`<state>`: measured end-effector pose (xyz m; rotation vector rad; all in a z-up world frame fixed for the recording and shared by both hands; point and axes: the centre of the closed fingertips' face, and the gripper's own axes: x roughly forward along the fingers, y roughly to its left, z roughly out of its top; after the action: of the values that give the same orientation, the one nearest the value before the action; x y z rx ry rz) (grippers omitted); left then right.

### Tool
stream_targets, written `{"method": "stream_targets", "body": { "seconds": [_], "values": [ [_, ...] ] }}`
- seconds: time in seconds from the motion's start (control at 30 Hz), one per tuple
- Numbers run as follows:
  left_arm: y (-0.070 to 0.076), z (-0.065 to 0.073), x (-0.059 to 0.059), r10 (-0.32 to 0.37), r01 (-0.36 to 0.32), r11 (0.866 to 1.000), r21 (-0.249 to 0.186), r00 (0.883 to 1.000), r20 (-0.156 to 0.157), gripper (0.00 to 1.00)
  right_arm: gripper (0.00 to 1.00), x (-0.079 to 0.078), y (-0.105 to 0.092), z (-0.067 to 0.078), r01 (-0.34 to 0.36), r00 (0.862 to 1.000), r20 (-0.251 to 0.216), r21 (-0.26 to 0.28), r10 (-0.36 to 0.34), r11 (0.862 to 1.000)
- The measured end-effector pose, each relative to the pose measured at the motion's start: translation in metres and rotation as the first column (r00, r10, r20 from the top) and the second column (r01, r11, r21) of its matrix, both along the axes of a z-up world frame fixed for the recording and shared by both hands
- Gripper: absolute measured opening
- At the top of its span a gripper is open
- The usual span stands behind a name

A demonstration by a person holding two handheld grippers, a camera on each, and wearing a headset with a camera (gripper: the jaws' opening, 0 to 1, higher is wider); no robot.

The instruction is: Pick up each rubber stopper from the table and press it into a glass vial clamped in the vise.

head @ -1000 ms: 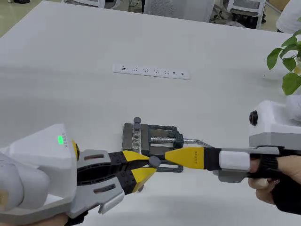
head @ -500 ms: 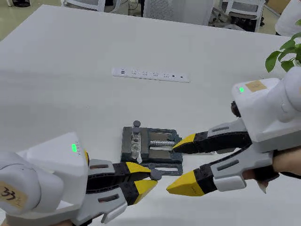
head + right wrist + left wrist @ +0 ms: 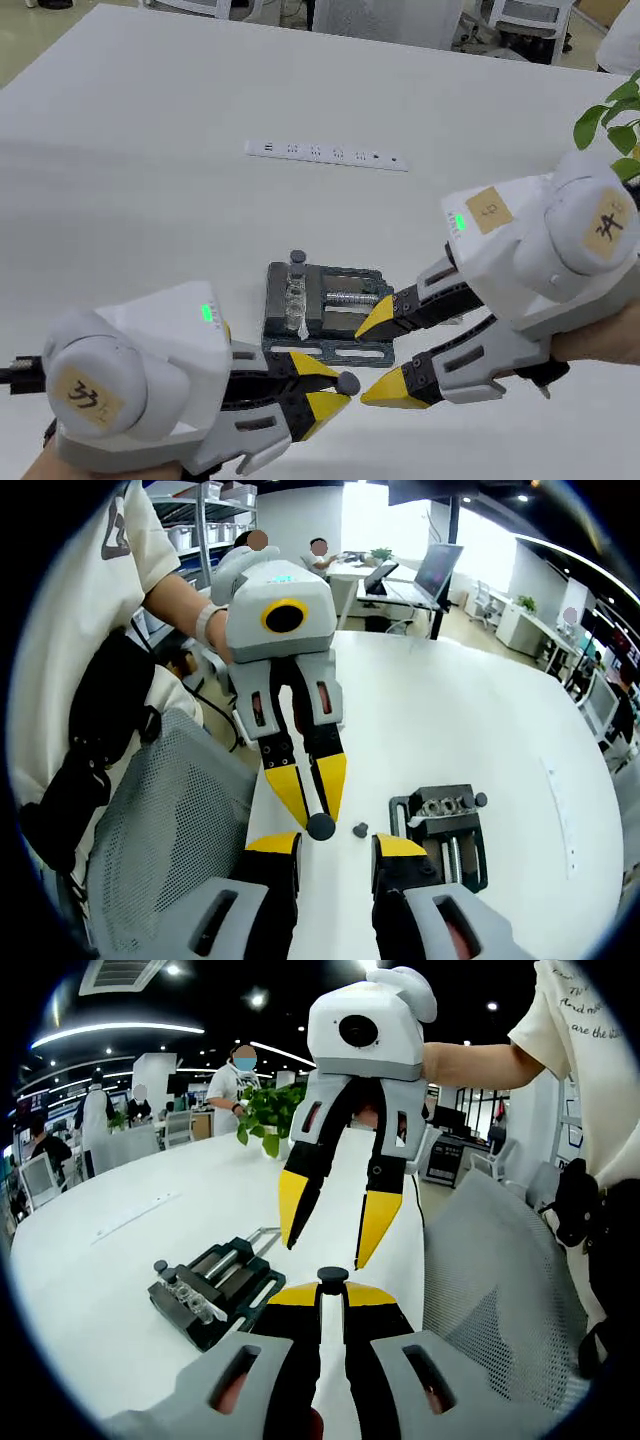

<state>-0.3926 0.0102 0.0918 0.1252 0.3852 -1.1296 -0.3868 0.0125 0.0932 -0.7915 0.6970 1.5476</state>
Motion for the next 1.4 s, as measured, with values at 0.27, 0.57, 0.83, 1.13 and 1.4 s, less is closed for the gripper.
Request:
{"method": "stream_targets", "body": {
  "seconds": [0.27, 0.57, 0.83, 1.13, 1.4],
  "values": [
    [0.0, -0.002, -0.001, -0.007, 0.007, 1.0, 0.009, 1.0, -0.006, 0.03, 0.17, -0.007, 0.005, -0.002, -0.048, 0.999, -0.004, -0.012, 0.048, 0.999],
    [-0.003, -0.004, -0.001, -0.013, 0.013, 1.0, 0.009, 1.0, -0.013, 0.03, 0.1, -0.013, 0.004, -0.003, -0.07, 0.997, -0.013, -0.021, 0.07, 0.997],
    [-0.005, -0.004, -0.001, -0.028, 0.029, 0.999, 0.016, 1.0, -0.009, 0.03, 0.08, -0.015, 0.002, -0.004, -0.094, 0.996, -0.007, -0.041, 0.094, 0.995],
    [-0.005, -0.005, -0.003, -0.035, 0.035, 0.999, 0.025, 0.999, -0.003, 0.03, 0.08, -0.017, 0.003, -0.006, -0.114, 0.993, -0.001, -0.053, 0.114, 0.992],
    [-0.01, -0.007, -0.008, -0.079, 0.076, 0.994, 0.074, 0.996, 0.033, 0.03, 0.08, -0.021, 0.0, -0.01, -0.181, 0.983, 0.029, -0.097, 0.184, 0.979]
  ]
}}
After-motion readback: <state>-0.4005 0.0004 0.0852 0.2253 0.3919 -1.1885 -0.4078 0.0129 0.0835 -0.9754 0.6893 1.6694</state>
